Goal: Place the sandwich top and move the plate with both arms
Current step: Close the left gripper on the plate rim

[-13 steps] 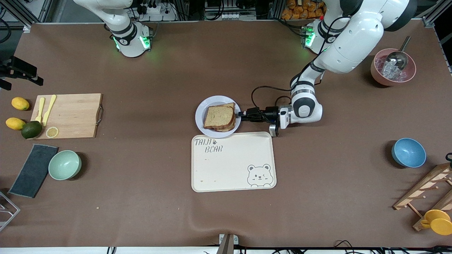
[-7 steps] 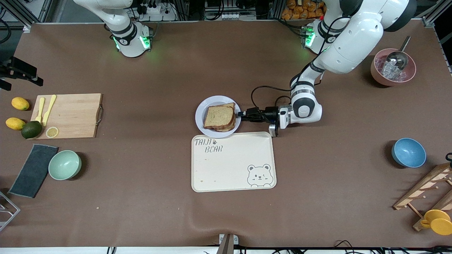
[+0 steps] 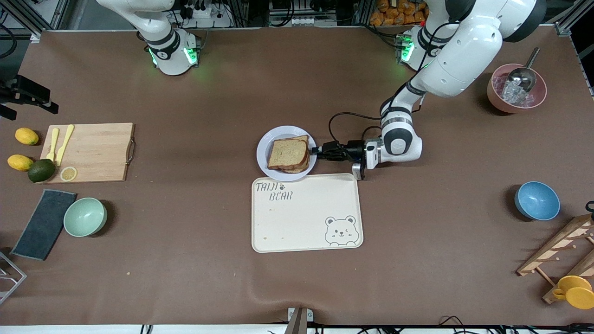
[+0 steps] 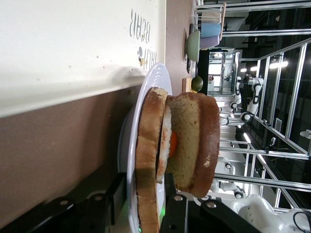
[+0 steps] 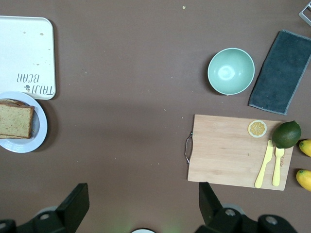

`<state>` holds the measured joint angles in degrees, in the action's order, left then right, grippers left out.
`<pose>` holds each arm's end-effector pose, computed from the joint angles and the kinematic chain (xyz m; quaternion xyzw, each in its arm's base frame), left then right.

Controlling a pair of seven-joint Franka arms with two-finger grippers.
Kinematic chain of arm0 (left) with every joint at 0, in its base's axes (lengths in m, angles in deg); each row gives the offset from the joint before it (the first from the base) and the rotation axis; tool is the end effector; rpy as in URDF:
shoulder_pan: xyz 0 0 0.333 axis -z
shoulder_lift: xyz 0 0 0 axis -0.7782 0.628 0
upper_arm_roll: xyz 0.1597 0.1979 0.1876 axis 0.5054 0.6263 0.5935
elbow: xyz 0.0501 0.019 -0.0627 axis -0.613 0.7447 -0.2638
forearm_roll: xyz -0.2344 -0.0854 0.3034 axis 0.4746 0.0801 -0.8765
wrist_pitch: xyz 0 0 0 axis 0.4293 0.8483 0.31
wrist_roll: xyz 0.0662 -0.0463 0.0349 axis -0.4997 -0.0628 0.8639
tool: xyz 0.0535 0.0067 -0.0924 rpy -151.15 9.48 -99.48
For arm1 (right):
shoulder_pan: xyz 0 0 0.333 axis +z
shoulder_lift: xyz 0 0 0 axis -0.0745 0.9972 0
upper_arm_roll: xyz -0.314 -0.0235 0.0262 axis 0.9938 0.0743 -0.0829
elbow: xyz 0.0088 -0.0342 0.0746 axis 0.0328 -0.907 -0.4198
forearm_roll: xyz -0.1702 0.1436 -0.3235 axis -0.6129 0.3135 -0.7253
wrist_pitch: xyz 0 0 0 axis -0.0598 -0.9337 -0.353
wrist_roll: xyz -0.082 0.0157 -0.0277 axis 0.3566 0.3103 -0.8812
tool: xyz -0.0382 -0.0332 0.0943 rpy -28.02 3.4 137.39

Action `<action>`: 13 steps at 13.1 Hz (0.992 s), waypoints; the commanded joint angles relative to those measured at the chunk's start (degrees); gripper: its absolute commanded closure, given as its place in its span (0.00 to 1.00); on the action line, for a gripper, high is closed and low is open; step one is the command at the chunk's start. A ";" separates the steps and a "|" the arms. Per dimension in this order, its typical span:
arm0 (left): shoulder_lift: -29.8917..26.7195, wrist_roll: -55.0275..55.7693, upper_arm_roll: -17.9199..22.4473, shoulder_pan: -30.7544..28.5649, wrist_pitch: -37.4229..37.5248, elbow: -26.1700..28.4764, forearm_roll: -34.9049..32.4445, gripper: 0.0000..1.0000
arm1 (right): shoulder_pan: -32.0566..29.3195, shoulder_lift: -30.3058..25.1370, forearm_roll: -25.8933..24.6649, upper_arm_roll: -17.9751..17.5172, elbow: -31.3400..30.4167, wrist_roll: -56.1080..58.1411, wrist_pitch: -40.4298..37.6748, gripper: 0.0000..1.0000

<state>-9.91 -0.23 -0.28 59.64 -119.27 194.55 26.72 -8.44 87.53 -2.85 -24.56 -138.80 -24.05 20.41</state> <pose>0.4516 -0.3059 0.0782 0.7839 -0.0164 -0.0276 0.6201 0.5457 -0.0349 0.6634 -0.9973 -0.0567 0.0266 0.0371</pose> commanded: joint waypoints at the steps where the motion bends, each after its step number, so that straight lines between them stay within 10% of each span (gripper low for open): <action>1: 6.68 -3.19 0.35 3.15 -3.38 -4.30 2.77 0.63 | -0.14 -0.01 -0.97 -0.44 0.01 -0.75 0.41 0.00; 13: 6.86 -5.12 0.61 3.59 -3.82 -4.48 3.48 1.00 | -0.31 0.52 -0.53 -0.35 -0.26 -0.67 0.50 0.00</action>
<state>-9.60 -1.16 -0.06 60.88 -120.70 193.74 28.04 -8.44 88.18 -2.85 -24.57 -139.06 -24.05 20.60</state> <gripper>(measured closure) 0.943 0.000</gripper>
